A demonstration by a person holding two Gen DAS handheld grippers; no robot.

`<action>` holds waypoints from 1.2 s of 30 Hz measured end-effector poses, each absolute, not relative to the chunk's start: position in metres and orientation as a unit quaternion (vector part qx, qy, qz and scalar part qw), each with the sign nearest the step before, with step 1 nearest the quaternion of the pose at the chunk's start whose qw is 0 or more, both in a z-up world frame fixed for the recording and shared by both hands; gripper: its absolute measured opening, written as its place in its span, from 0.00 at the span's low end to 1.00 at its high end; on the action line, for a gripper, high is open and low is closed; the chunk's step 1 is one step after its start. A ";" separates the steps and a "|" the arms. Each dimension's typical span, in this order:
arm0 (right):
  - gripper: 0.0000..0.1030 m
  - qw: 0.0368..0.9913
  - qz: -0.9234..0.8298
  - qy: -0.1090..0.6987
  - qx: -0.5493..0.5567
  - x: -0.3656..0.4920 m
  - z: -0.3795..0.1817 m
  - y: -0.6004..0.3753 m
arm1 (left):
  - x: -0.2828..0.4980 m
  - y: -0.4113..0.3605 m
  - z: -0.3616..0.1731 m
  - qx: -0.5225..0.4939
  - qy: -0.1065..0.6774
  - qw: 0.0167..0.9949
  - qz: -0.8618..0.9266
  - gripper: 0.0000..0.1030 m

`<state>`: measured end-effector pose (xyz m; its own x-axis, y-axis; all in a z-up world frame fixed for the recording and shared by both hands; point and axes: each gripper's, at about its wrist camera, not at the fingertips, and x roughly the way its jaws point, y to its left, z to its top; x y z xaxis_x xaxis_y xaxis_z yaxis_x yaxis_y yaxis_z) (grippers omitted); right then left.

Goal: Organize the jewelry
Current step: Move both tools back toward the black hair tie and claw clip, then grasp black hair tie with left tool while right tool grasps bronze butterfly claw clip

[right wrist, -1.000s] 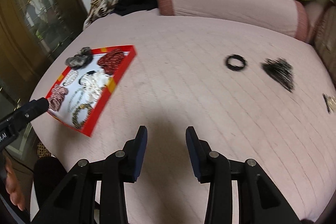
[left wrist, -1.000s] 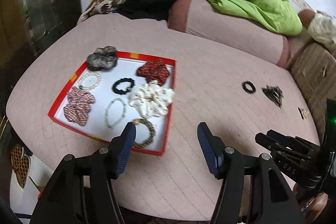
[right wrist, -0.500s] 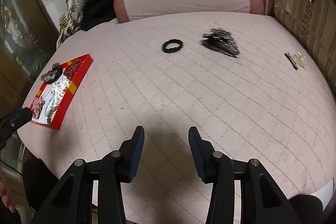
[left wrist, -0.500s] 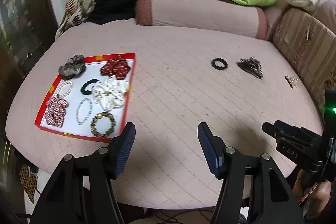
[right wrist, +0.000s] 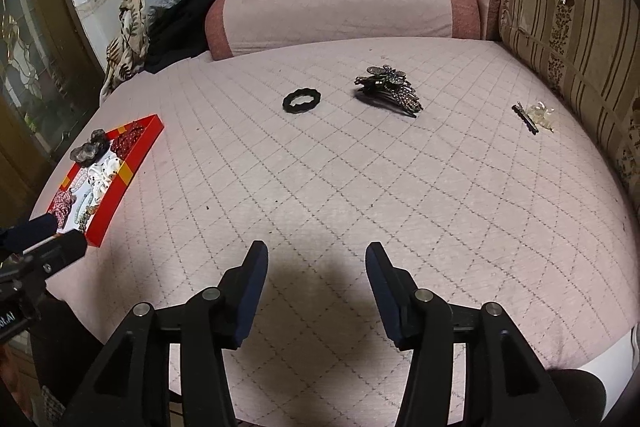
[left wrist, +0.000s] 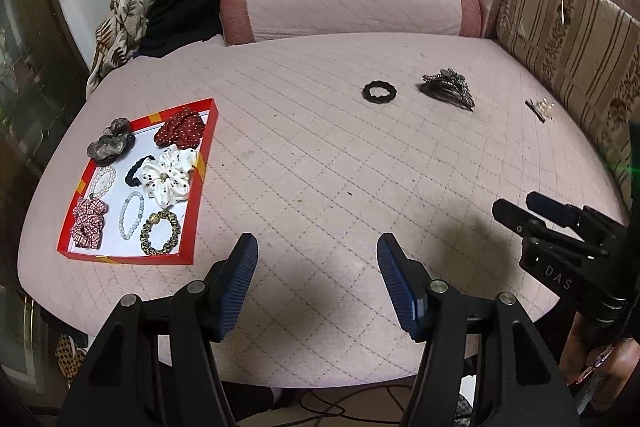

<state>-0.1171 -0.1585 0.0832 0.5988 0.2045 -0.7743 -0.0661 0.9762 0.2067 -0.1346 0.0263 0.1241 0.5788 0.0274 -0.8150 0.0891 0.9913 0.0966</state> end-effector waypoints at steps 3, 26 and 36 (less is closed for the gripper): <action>0.56 0.890 0.076 0.442 0.083 -0.116 0.081 -0.162 | -0.132 0.024 0.122 0.067 0.462 0.884 -0.017 0.59; 0.59 0.880 0.060 0.460 0.105 -0.092 0.060 -0.188 | -0.091 0.016 0.090 0.079 0.508 0.858 -0.010 0.59; 0.63 0.879 0.057 0.463 0.101 -0.076 0.057 -0.197 | -0.069 0.018 0.079 0.081 0.518 0.851 -0.006 0.59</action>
<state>-0.0761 -0.1967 0.0573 0.5641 0.1940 -0.8026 -0.0071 0.9731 0.2302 -0.0689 0.0176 0.0794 0.4629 0.0742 -0.8833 0.0941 0.9867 0.1322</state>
